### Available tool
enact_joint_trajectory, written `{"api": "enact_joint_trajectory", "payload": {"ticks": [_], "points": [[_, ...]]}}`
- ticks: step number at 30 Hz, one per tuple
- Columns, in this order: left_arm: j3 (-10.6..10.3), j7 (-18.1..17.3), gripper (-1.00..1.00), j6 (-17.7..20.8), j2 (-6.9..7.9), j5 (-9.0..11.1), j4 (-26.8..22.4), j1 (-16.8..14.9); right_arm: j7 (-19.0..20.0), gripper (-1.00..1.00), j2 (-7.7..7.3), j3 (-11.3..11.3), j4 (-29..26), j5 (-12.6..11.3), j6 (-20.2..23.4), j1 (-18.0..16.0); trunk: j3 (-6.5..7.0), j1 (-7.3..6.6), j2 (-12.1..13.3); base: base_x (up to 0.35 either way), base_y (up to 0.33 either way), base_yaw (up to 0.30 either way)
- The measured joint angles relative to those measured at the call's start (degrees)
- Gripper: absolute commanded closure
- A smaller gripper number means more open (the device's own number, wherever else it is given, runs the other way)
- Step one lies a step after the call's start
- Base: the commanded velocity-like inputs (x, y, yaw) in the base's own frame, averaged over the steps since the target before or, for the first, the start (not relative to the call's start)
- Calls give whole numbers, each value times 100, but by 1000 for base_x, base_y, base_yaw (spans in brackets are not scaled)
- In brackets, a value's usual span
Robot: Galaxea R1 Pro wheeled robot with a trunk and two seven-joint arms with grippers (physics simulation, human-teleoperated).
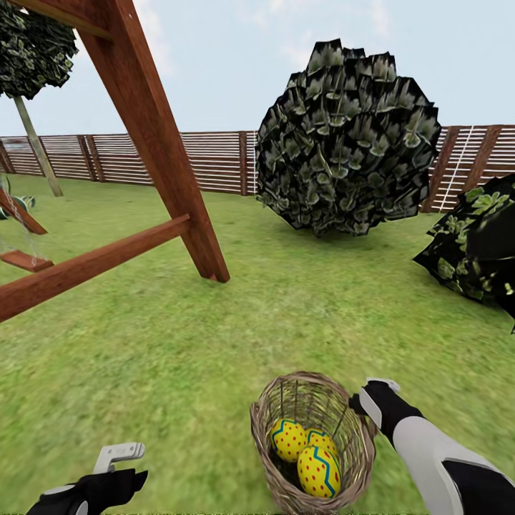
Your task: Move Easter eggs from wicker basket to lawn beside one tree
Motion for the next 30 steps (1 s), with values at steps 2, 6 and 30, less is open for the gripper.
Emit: {"api": "enact_joint_trajectory", "payload": {"ticks": [2,6,30], "points": [[1,0,-100,-7,0,0,0,0,0,-100,-9,-1,2,-2,4,-1,-36,44,-80,0,0,0],[-2,0,-100,-17,0,-1,0,0,0,-100,-44,-3,8,-6,11,-3,-108,132,-241,0,0,0],[-3,0,-100,-20,0,-1,0,0,0,-100,-71,-5,21,-8,28,-126,-359,440,-804,0,0,0]]}}
